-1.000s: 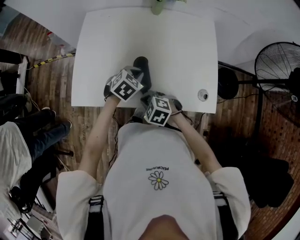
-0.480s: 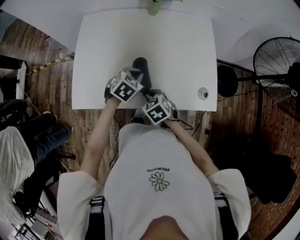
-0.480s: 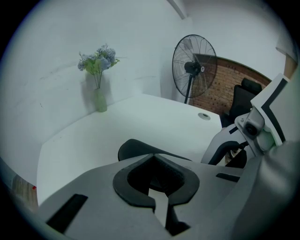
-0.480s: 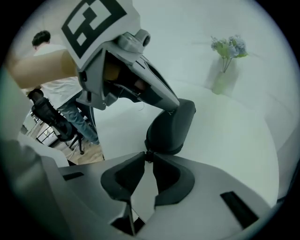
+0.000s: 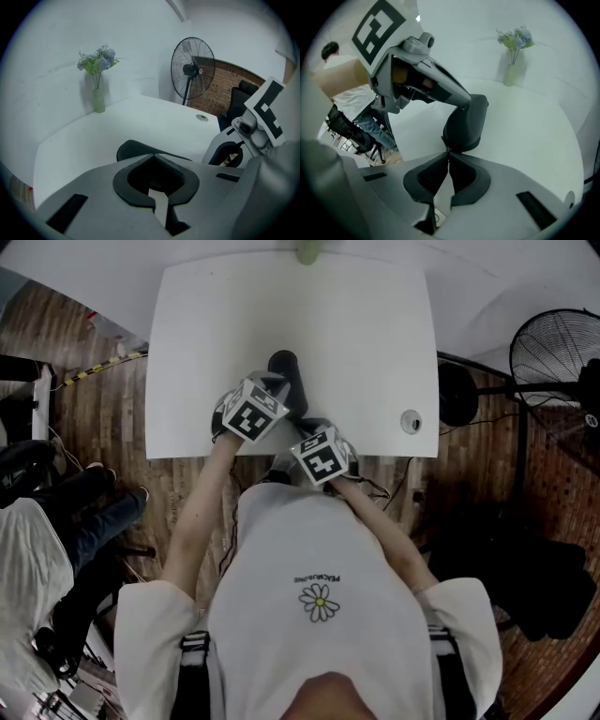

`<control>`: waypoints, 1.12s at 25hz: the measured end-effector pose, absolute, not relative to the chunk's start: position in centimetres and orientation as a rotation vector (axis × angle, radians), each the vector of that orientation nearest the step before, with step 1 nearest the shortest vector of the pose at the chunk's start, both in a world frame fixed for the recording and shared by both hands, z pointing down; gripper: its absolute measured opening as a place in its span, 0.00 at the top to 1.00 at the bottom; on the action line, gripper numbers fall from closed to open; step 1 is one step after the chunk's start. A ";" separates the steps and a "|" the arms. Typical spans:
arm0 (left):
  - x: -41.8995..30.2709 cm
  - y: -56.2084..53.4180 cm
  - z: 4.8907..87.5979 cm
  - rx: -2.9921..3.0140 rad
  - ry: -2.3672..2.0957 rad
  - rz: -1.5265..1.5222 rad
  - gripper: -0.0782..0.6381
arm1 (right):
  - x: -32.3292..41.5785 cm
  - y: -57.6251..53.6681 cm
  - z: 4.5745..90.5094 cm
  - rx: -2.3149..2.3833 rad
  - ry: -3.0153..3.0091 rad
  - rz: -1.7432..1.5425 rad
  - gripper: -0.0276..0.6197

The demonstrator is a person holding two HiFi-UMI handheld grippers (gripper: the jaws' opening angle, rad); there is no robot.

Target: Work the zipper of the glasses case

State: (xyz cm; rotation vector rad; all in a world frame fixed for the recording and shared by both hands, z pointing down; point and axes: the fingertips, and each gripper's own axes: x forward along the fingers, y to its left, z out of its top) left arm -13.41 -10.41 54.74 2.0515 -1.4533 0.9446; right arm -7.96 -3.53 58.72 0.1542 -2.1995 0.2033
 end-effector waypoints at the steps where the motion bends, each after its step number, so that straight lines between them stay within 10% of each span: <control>1: -13.4 -10.4 54.7 2.053 -1.451 0.943 0.87 | -8.0 -3.6 58.6 0.156 -2.198 0.226 0.94; 28: -11.9 -15.8 51.8 2.350 -1.319 1.351 0.78 | -3.0 -17.5 58.1 0.341 -2.129 -0.030 0.95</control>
